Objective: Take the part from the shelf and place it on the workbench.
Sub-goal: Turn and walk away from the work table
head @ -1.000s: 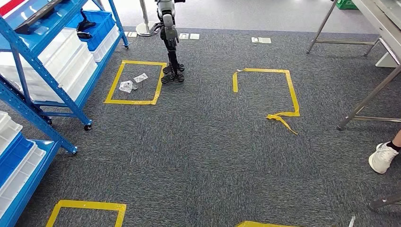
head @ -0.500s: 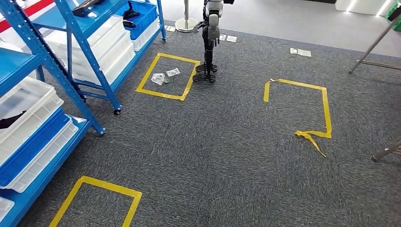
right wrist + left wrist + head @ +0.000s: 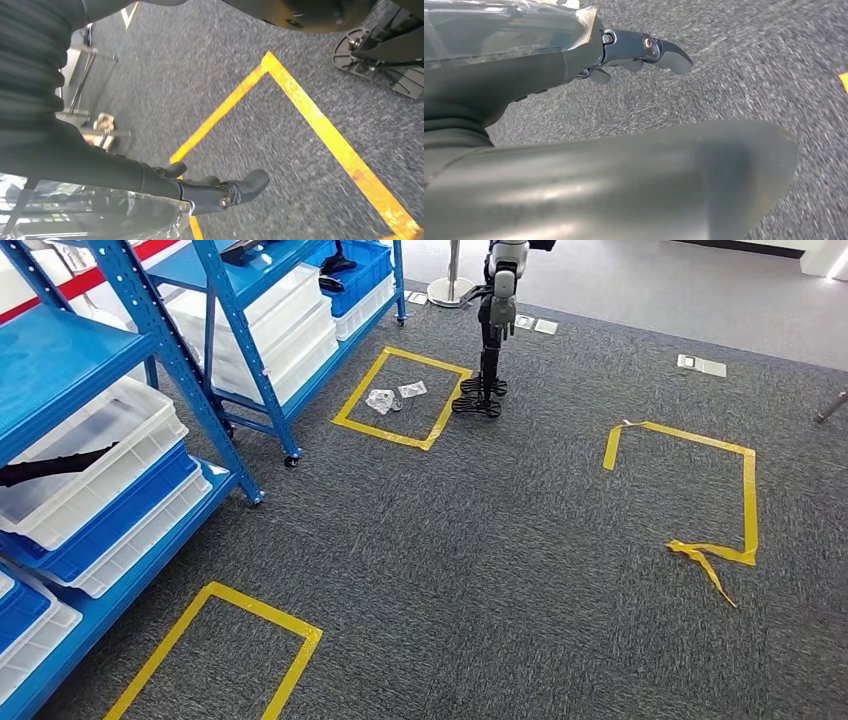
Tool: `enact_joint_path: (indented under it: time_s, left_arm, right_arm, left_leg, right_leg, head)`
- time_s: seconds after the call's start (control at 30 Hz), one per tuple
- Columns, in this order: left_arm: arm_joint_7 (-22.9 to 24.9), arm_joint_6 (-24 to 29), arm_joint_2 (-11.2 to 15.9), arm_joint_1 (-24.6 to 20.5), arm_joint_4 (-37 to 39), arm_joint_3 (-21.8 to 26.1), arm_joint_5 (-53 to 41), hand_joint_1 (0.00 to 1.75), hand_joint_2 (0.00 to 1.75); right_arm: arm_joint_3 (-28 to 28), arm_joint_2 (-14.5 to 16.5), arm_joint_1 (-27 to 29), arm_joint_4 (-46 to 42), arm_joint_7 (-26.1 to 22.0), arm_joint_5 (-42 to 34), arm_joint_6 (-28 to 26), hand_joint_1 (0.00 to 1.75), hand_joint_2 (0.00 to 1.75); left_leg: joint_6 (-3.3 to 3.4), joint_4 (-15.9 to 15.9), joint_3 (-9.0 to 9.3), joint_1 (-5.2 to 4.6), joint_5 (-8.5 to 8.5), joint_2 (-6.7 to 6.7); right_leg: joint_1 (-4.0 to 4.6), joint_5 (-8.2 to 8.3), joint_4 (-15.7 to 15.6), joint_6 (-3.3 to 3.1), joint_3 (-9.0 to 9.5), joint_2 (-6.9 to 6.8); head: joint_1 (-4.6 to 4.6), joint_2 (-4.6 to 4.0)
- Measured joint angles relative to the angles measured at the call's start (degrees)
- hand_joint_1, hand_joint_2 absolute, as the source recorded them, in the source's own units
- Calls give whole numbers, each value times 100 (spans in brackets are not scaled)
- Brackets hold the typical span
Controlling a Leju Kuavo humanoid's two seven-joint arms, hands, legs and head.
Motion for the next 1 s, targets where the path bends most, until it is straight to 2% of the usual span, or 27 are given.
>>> enact_joint_path:
  time_s: [0.07, 0.1, 0.17, 0.2, 0.27, 0.3, 0.33, 0.37, 0.4, 0.43, 0.47, 0.5, 0.53, 0.57, 0.6, 0.67, 0.7, 0.77, 0.83, 0.87, 0.9, 0.93, 0.97, 1.0]
  left_arm:
    - [15, 19, -11, -22, 2, -2, -10, 0, 0]
    - [26, 24, -19, -32, 3, -3, -17, 0, 0]
    - [59, 38, -38, -37, 5, -5, -38, 0, 0]
    - [75, 46, -46, -34, 5, -6, -47, 0, 0]
    - [96, 60, -59, -35, 7, -11, -55, 0, 0]
    - [101, 62, -68, -39, 9, -15, -58, 0, 0]
    - [106, 63, -75, -43, 10, -19, -60, 0, 0]
    - [111, 62, -83, -43, 12, -22, -61, 0, 0]
    - [115, 62, -89, -39, 13, -24, -63, 0, 0]
    - [119, 62, -90, -34, 13, -25, -63, 0, 0]
    - [123, 63, -91, -30, 13, -25, -63, 0, 0]
    - [130, 64, -93, -29, 14, -25, -66, 0, 0]
    - [141, 67, -95, -29, 14, -25, -68, 0, 0]
    - [151, 74, -101, -31, 15, -25, -72, 0, 0]
    - [162, 88, -105, -30, 15, -26, -76, 0, 0]
    - [172, 119, -115, -23, 15, -27, -85, 0, 0]
    - [173, 130, -119, -18, 15, -27, -90, 0, 0]
    - [169, 142, -130, -18, 15, -27, -98, 0, 0]
    - [164, 146, -140, -25, 16, -36, -103, 0, 0]
    - [162, 145, -142, -28, 16, -46, -106, 0, 0]
    - [162, 144, -144, -25, 17, -57, -110, 0, 0]
    - [162, 144, -144, -20, 17, -67, -113, 0, 0]
    - [163, 146, -144, -16, 17, -74, -115, 0, 0]
    - [165, 151, -144, -14, 17, -78, -116, 0, 0]
  right_arm:
    - [-1, 0, -8, 0, 0, 4, 0, 0, 175]
    - [-1, -2, -10, 0, 1, 9, 0, 0, 175]
    - [-1, -5, -18, 0, 3, 23, -2, 0, 175]
    - [0, -8, -26, 0, 5, 31, -5, 0, 175]
    - [0, -15, -30, 0, 7, 43, -12, 0, 175]
    - [0, -19, -26, 0, 8, 44, -13, 0, 175]
    - [0, -21, -18, 0, 8, 44, -13, 0, 175]
    - [0, -23, -9, 0, 9, 43, -13, 0, 175]
    - [0, -24, -1, 0, 10, 43, -13, 0, 175]
    - [0, -26, 4, 0, 11, 42, -13, 0, 175]
    - [0, -28, 7, 0, 11, 42, -13, 0, 175]
    - [0, -31, 5, 0, 11, 42, -14, 0, 175]
    - [0, -33, 1, 0, 11, 43, -14, 0, 175]
    - [0, -33, -6, 0, 10, 44, -15, 0, 175]
    - [0, -30, -15, 0, 9, 46, -15, 0, 175]
    - [0, -20, -35, 0, 9, 49, -15, 0, 175]
    - [-1, -15, -44, 0, 13, 51, -15, 0, 175]
    - [-2, -6, -50, 0, 18, 51, -15, 0, 175]
    - [-2, -2, -38, 0, 21, 52, -15, 0, 175]
    - [-2, -2, -28, 0, 22, 52, -16, 0, 175]
    - [-2, -3, -20, 0, 24, 54, -22, 0, 175]
    - [-2, -4, -19, 0, 26, 59, -31, 0, 175]
    - [-2, -3, -24, 0, 26, 69, -40, 0, 175]
    - [-2, -1, -34, 0, 26, 84, -48, 0, 175]
  left_leg:
    - [46, -614, 331, -27, 186, 222]
    - [71, -735, 390, -45, 196, 271]
    - [130, -759, 384, -69, 203, 134]
    - [167, -780, 389, -61, 223, 63]
    - [240, -821, 396, -25, 272, -70]
    - [260, -826, 385, -16, 285, -135]
    - [273, -825, 372, -14, 293, -213]
    - [278, -823, 362, -14, 297, -296]
    - [279, -821, 358, -13, 301, -383]
    - [276, -818, 360, -11, 304, -469]
    - [266, -815, 367, -6, 307, -550]
    - [248, -810, 371, -2, 309, -631]
    - [217, -797, 371, -11, 306, -706]
    - [184, -787, 365, -20, 305, -766]
    - [150, -783, 355, -30, 307, -813]
    - [90, -801, 332, -27, 330, -887]
    - [65, -793, 317, -21, 328, -854]
    - [17, -555, 202, -24, 165, -602]
    - [-18, 114, -105, -30, -209, -316]
    - [-26, 488, -281, -27, -370, -261]
    - [-25, 743, -402, -26, -444, -230]
    - [-16, 800, -425, -26, -410, -208]
    - [3, 630, -332, -27, -278, -179]
    - [35, 289, -147, -34, -95, -116]
  right_leg:
    - [49, -37, 6, 47, 28, -106]
    - [71, -53, 4, 75, 44, -159]
    - [84, -73, -9, 131, 86, -259]
    - [75, -102, 20, 160, 85, -199]
    - [60, -299, 358, 172, -59, 104]
    - [47, -462, 701, 152, -223, 285]
    - [47, -631, 1116, 132, -422, 380]
    - [45, -750, 1472, 130, -598, 419]
    - [39, -786, 1665, 153, -701, 434]
    - [27, -721, 1626, 200, -697, 444]
    - [8, -569, 1343, 259, -577, 464]
    - [-22, -375, 905, 323, -386, 545]
    - [-39, -212, 504, 357, -215, 645]
    - [-53, -101, 213, 357, -97, 719]
    - [-53, -47, 61, 330, -39, 773]
    - [-40, -22, 43, 231, -21, 695]
    - [-45, -7, 38, 193, -12, 645]
    - [-65, 20, 24, 124, -10, 530]
    - [-43, 16, 24, 72, -18, 392]
    - [-29, 9, 25, 51, -20, 311]
    - [-15, 2, 26, 41, -21, 230]
    - [-3, -5, 26, 33, -18, 154]
    - [5, -12, 26, 25, -10, 88]
    - [11, -19, 26, 19, 5, 26]
  head:
    - [13, 0]
    - [22, 0]
    - [34, 0]
    - [37, 0]
    - [49, 0]
    - [55, 0]
    - [59, 0]
    - [61, 0]
    - [61, 0]
    - [62, 0]
    - [62, 0]
    - [63, 0]
    - [65, 0]
    - [65, 0]
    - [62, 0]
    - [57, 0]
    - [57, 0]
    - [25, 0]
    - [-11, 0]
    - [-15, 0]
    - [-14, 0]
    - [-14, 0]
    - [-15, 0]
    - [-15, 0]
